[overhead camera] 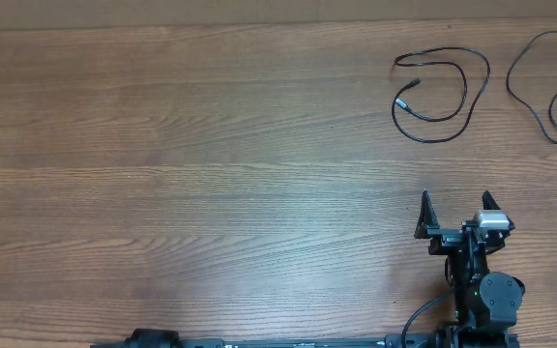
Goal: Untangle cables
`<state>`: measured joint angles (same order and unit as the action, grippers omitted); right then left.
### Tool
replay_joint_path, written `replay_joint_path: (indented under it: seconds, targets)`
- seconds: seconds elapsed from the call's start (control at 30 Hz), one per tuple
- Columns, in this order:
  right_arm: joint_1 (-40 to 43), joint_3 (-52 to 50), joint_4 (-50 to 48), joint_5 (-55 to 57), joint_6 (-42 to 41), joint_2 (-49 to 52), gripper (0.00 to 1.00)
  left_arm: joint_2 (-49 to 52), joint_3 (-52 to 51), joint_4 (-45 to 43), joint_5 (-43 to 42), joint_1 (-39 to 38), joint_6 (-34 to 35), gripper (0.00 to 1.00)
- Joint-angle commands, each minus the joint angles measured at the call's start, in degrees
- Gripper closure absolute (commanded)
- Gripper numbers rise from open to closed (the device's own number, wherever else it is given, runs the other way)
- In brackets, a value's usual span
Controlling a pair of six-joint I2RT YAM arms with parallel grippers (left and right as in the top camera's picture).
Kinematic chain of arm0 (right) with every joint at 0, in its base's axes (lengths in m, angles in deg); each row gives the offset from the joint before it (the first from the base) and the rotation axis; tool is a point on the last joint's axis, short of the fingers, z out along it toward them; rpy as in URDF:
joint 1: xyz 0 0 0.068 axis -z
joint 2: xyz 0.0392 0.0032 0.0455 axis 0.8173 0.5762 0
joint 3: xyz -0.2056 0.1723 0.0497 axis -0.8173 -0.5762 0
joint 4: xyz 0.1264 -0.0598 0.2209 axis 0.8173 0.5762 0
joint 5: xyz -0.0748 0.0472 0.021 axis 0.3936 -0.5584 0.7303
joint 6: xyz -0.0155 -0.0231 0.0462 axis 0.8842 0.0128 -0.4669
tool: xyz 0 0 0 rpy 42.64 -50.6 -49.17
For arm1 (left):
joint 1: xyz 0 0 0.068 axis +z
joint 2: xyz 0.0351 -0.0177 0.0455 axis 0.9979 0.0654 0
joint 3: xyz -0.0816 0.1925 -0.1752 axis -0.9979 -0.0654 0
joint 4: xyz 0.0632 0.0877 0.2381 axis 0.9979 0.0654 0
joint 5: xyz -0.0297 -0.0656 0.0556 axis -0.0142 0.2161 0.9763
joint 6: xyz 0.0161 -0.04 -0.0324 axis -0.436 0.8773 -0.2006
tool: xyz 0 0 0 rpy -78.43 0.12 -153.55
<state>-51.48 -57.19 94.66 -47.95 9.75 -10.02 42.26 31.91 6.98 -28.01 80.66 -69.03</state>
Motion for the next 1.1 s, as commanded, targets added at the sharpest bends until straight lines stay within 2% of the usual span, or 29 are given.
replay_joint_path:
  seconds: [0.0, 0.13, 0.47, 0.83, 1.07]
  targets:
    - [0.17, -0.61, -0.31, 0.59, 0.09, -0.68, 0.00, -0.37, -0.61, -2.16, 5.09, -0.07, 0.26, 0.00]
    - [0.17, -0.59, -0.31, 0.59, 0.09, -0.68, 0.00, -0.37, -6.69, -10.64, 9.42, -0.07, 0.24, 0.00]
    - [0.17, -0.59, -0.31, 0.59, 0.09, -0.68, 0.00, -0.35, -34.99, -41.38, 9.31, -0.07, 0.26, 0.00]
    - [0.17, -0.61, -0.31, 0.59, 0.09, -0.68, 0.00, -0.35, -63.23, -69.79, 10.23, -0.07, 0.26, 0.00]
    - [0.17, -0.59, -0.31, 0.59, 0.09, -0.68, 0.00, -0.35, -73.59, -82.31, 10.38, -0.07, 0.22, 0.00]
